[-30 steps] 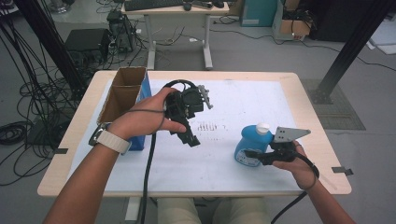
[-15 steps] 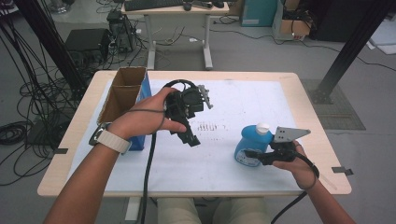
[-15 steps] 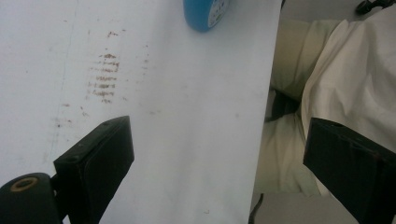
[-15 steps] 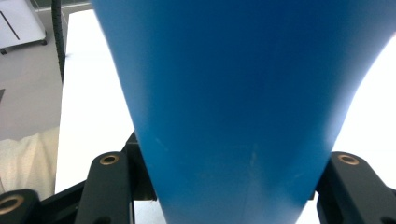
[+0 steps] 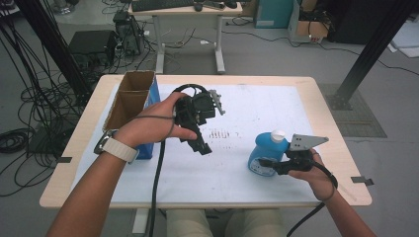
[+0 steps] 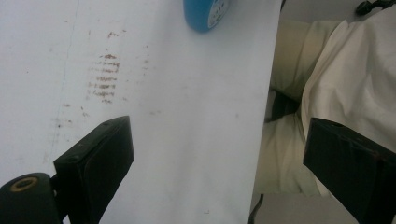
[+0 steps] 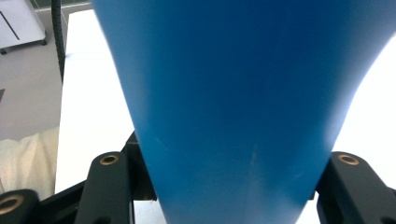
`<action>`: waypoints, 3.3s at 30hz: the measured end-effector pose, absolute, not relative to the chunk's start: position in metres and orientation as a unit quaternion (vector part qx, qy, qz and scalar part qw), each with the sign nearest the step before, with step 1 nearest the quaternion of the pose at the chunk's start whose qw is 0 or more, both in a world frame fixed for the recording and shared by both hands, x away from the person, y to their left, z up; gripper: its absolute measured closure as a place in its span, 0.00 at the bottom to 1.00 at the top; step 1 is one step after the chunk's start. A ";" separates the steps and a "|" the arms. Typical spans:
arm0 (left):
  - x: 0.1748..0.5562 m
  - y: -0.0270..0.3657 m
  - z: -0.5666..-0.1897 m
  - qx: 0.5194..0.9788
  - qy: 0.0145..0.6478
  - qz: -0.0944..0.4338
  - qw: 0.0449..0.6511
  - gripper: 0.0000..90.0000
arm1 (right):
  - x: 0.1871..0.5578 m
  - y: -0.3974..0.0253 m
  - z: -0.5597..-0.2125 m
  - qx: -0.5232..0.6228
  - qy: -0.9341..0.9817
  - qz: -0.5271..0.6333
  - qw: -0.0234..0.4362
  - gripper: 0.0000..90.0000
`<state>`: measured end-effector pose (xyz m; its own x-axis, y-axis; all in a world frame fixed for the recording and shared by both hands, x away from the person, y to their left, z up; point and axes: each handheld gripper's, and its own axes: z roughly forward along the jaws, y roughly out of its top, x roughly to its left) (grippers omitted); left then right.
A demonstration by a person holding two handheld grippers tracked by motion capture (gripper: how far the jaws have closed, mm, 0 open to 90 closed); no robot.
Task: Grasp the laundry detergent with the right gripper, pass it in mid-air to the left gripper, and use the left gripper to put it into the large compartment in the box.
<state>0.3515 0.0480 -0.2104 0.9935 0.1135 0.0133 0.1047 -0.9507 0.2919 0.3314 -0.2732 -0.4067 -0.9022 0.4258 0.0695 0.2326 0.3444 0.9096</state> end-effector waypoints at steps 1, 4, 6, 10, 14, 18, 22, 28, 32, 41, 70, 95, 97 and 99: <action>0.352 0.048 -0.210 0.987 0.056 0.015 0.147 0.10 | 0.331 -0.273 -0.407 0.202 0.815 0.535 0.090 0.47; 0.352 0.048 -0.211 0.987 0.056 0.015 0.147 0.10 | 0.331 -0.273 -0.407 0.202 0.815 0.535 0.090 0.47; 0.352 0.048 -0.211 0.987 0.055 0.015 0.147 0.10 | 0.331 -0.273 -0.407 0.202 0.815 0.536 0.091 0.47; 0.352 0.048 -0.210 0.987 0.055 0.015 0.148 0.10 | 0.331 -0.273 -0.407 0.202 0.814 0.536 0.091 0.47; 0.352 0.048 -0.210 0.987 0.055 0.016 0.148 0.10 | 0.331 -0.273 -0.407 0.202 0.814 0.536 0.090 0.47; 0.352 0.048 -0.210 0.987 0.055 0.016 0.147 0.10 | 0.331 -0.273 -0.407 0.202 0.815 0.536 0.090 0.47; 0.352 0.048 -0.210 0.988 0.055 0.016 0.147 0.10 | 0.331 -0.273 -0.407 0.201 0.814 0.537 0.091 0.47; 0.352 0.048 -0.210 0.988 0.055 0.015 0.146 0.10 | 0.331 -0.273 -0.407 0.200 0.814 0.538 0.092 0.47; 0.352 0.048 -0.210 0.988 0.055 0.015 0.146 0.10 | 0.331 -0.273 -0.407 0.200 0.814 0.538 0.092 0.47; 0.352 0.048 -0.211 0.987 0.055 0.016 0.148 0.10 | 0.332 -0.273 -0.407 0.201 0.814 0.537 0.090 0.47; 0.352 0.048 -0.210 0.987 0.056 0.017 0.149 0.10 | 0.332 -0.273 -0.408 0.200 0.813 0.539 0.091 0.47; 0.350 0.055 -0.185 0.979 0.093 0.056 0.173 0.10 | 0.339 -0.271 -0.392 0.190 0.818 0.537 0.077 0.48; 0.350 0.055 -0.181 0.978 0.094 0.059 0.174 0.10 | 0.342 -0.271 -0.386 0.186 0.820 0.536 0.074 0.48; 0.349 0.054 -0.176 0.978 0.097 0.064 0.172 0.10 | 0.342 -0.271 -0.383 0.185 0.820 0.538 0.070 0.48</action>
